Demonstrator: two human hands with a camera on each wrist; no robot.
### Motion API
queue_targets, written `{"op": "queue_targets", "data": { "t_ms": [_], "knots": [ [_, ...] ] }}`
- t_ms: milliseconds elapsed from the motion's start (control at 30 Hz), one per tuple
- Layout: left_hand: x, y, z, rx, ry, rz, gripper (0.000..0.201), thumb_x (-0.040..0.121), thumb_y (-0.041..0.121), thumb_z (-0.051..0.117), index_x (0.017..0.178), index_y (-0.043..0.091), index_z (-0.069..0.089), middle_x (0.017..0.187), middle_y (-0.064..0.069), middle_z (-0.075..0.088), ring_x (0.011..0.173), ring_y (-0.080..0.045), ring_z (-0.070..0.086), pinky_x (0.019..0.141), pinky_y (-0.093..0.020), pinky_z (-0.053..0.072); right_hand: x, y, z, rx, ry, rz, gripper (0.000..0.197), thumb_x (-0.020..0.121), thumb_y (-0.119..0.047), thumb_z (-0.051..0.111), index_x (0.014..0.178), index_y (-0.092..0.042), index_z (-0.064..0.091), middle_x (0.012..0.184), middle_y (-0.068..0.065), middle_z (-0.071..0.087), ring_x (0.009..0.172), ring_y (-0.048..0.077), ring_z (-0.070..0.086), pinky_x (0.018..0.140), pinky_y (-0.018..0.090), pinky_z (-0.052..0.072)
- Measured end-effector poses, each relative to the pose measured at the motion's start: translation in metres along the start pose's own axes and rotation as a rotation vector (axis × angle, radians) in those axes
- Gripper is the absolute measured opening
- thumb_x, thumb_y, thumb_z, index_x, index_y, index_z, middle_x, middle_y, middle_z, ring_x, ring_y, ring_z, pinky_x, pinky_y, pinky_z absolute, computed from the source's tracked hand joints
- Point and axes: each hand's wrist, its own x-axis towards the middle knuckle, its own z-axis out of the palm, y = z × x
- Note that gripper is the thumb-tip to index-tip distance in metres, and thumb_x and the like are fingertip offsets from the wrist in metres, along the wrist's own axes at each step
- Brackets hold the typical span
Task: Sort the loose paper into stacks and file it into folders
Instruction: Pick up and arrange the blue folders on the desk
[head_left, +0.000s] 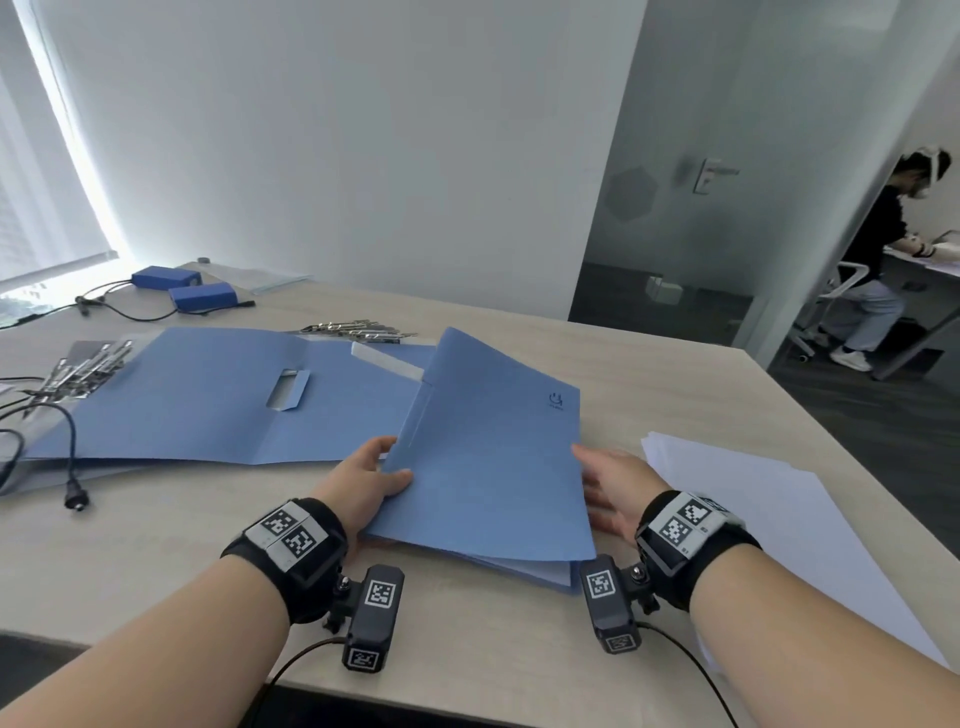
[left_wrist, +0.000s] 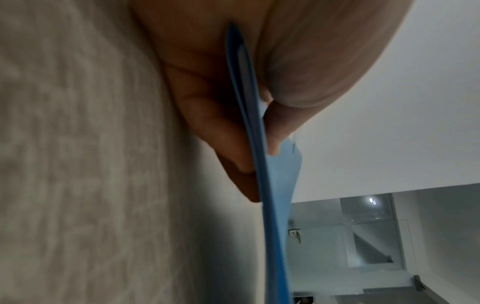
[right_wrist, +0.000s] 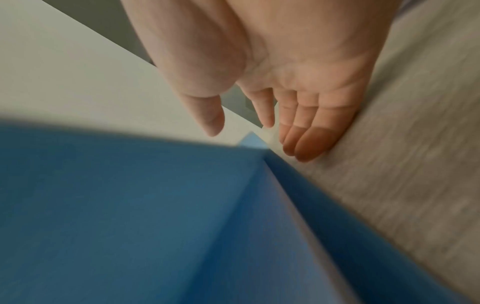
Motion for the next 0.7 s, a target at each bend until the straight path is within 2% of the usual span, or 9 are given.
{"op": "queue_targets", "data": {
  "t_ms": [67, 167, 267, 333, 367, 433, 533, 600, 700],
  "knots": [
    [-0.004, 0.0, -0.002, -0.062, -0.028, 0.028, 0.034, 0.098, -0.002, 0.058, 0.122, 0.022, 0.059, 0.098, -0.005, 0.078, 0.089, -0.033, 0.073, 0.089, -0.051, 0.058, -0.001, 0.0, 0.001, -0.014, -0.008, -0.033, 0.029, 0.099, -0.021, 0.06, 0.125, -0.007, 0.059, 0.109, 0.009, 0.073, 0.084, 0.022, 0.07, 0.063, 0.031, 0.056],
    [-0.012, 0.001, -0.004, -0.12, -0.061, 0.047, 0.032, 0.099, 0.0, 0.056, 0.121, 0.024, 0.059, 0.102, -0.003, 0.078, 0.089, -0.032, 0.074, 0.082, -0.047, 0.062, -0.006, 0.0, 0.002, 0.037, -0.09, 0.003, 0.024, 0.1, -0.022, 0.058, 0.12, -0.011, 0.066, 0.109, 0.012, 0.075, 0.086, 0.027, 0.072, 0.068, 0.033, 0.057],
    [-0.013, 0.004, -0.006, -0.065, -0.068, 0.024, 0.034, 0.098, 0.002, 0.059, 0.126, 0.022, 0.059, 0.107, -0.009, 0.076, 0.091, -0.033, 0.074, 0.087, -0.049, 0.06, -0.006, 0.005, 0.001, 0.043, -0.171, 0.005, 0.023, 0.101, -0.016, 0.055, 0.12, -0.012, 0.067, 0.116, 0.014, 0.074, 0.101, 0.034, 0.071, 0.087, 0.047, 0.058],
    [-0.01, 0.008, -0.008, 0.094, -0.059, 0.018, 0.036, 0.097, 0.007, 0.064, 0.13, 0.016, 0.058, 0.11, -0.009, 0.074, 0.094, -0.031, 0.074, 0.091, -0.048, 0.059, -0.003, 0.01, 0.001, 0.031, -0.169, -0.032, 0.023, 0.102, -0.009, 0.052, 0.119, -0.009, 0.067, 0.115, 0.014, 0.074, 0.102, 0.034, 0.07, 0.093, 0.05, 0.055],
    [-0.008, 0.011, -0.009, 0.218, -0.053, 0.017, 0.035, 0.096, 0.012, 0.067, 0.129, 0.016, 0.058, 0.108, -0.006, 0.074, 0.092, -0.028, 0.074, 0.088, -0.042, 0.06, -0.001, 0.013, 0.0, 0.031, -0.152, -0.044, 0.023, 0.102, -0.007, 0.052, 0.119, -0.007, 0.067, 0.113, 0.014, 0.075, 0.1, 0.033, 0.07, 0.091, 0.049, 0.056],
    [-0.005, 0.021, -0.01, 0.46, -0.03, -0.001, 0.033, 0.094, 0.023, 0.07, 0.124, 0.022, 0.057, 0.105, -0.003, 0.071, 0.084, -0.022, 0.07, 0.072, -0.031, 0.059, 0.003, 0.019, 0.0, 0.051, -0.125, -0.052, 0.022, 0.101, -0.005, 0.053, 0.118, -0.004, 0.067, 0.11, 0.015, 0.076, 0.096, 0.032, 0.071, 0.084, 0.045, 0.057],
    [0.004, 0.04, -0.013, 0.661, 0.086, 0.084, 0.031, 0.094, 0.031, 0.065, 0.123, 0.025, 0.055, 0.108, -0.004, 0.066, 0.083, -0.024, 0.066, 0.063, -0.029, 0.053, 0.006, 0.026, -0.001, 0.068, -0.106, -0.033, 0.02, 0.102, -0.006, 0.053, 0.116, -0.006, 0.067, 0.111, 0.016, 0.075, 0.09, 0.031, 0.072, 0.072, 0.04, 0.058],
    [0.014, 0.052, -0.018, 0.78, 0.214, 0.242, 0.03, 0.094, 0.03, 0.063, 0.124, 0.022, 0.06, 0.113, -0.002, 0.063, 0.086, -0.019, 0.062, 0.07, -0.028, 0.048, 0.009, 0.028, -0.001, 0.057, -0.1, -0.033, 0.02, 0.101, -0.006, 0.054, 0.117, -0.005, 0.066, 0.112, 0.017, 0.074, 0.091, 0.032, 0.072, 0.07, 0.039, 0.058],
    [0.029, 0.067, -0.019, 1.025, 0.334, 0.423, 0.04, 0.094, 0.037, 0.059, 0.133, 0.028, 0.058, 0.142, 0.0, 0.051, 0.124, -0.022, 0.049, 0.104, -0.038, 0.041, 0.01, 0.03, -0.001, 0.035, -0.121, -0.048, 0.023, 0.1, -0.004, 0.055, 0.12, -0.002, 0.066, 0.114, 0.018, 0.074, 0.102, 0.035, 0.07, 0.086, 0.045, 0.058]
  ]
}}
